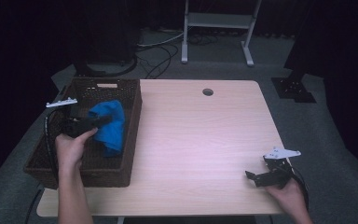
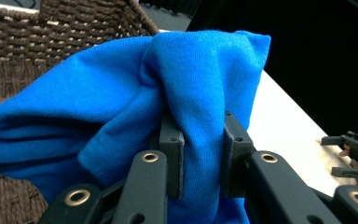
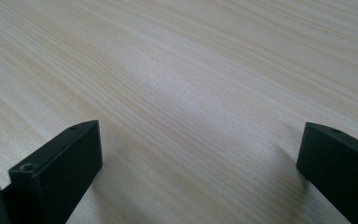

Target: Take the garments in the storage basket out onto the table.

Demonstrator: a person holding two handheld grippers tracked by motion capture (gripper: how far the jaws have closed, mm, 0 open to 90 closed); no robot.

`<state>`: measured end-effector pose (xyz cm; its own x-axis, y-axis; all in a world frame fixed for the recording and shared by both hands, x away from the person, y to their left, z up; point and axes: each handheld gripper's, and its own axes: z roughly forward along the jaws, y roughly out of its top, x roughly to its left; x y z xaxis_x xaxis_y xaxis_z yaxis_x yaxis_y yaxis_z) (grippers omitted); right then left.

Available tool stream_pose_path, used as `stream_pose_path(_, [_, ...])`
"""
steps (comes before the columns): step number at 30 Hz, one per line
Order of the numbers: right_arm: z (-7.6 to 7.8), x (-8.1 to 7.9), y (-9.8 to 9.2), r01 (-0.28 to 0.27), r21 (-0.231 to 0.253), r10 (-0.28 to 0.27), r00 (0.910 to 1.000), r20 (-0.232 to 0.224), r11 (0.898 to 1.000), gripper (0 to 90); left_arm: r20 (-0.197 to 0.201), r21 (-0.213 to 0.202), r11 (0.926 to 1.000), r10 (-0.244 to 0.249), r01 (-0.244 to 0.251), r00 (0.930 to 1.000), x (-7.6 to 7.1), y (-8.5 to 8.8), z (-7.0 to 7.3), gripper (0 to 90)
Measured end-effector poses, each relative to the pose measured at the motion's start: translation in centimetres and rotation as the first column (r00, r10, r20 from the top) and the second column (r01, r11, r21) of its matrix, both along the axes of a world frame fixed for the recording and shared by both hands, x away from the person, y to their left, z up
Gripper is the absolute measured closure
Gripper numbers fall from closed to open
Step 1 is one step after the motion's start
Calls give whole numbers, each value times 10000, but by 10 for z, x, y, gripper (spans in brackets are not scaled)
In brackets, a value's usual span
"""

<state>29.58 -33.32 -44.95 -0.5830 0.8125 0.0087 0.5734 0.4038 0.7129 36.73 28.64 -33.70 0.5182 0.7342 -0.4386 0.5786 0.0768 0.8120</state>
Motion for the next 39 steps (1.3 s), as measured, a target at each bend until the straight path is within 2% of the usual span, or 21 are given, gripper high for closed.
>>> stream_pose_path(5, [0, 0, 0, -2, -1, 2, 10000, 0, 10000, 0, 489, -430, 9990, -93, 114, 9988, -3, 2, 2, 748])
stream_pose_path(8, [0, 0, 0, 0, 0, 0, 10000, -1, 10000, 0, 684, -535, 9984, -147, 184, 9975, -4, 3, 3, 748])
stream_pose_path(15, [0, 0, 0, -3, 0, 3, 10000, -1, 10000, 0, 1123, -574, 9981, -151, 216, 9936, -7, 3, 7, 748])
stream_pose_path(20, [0, 0, 0, -4, -1, 4, 10000, -2, 10000, 0, 1591, -546, 9984, -66, 154, 9872, -12, 1, 11, 748])
stream_pose_path(33, [0, 0, 0, -7, -2, 7, 10000, -1, 10000, 0, 2191, -651, 9976, -87, 235, 9757, -17, -9, 21, 748])
stream_pose_path(39, [0, 0, 0, -8, -1, 8, 10000, 0, 10000, 0, 2551, -645, 9978, 18, 152, 9669, -20, -18, 26, 748])
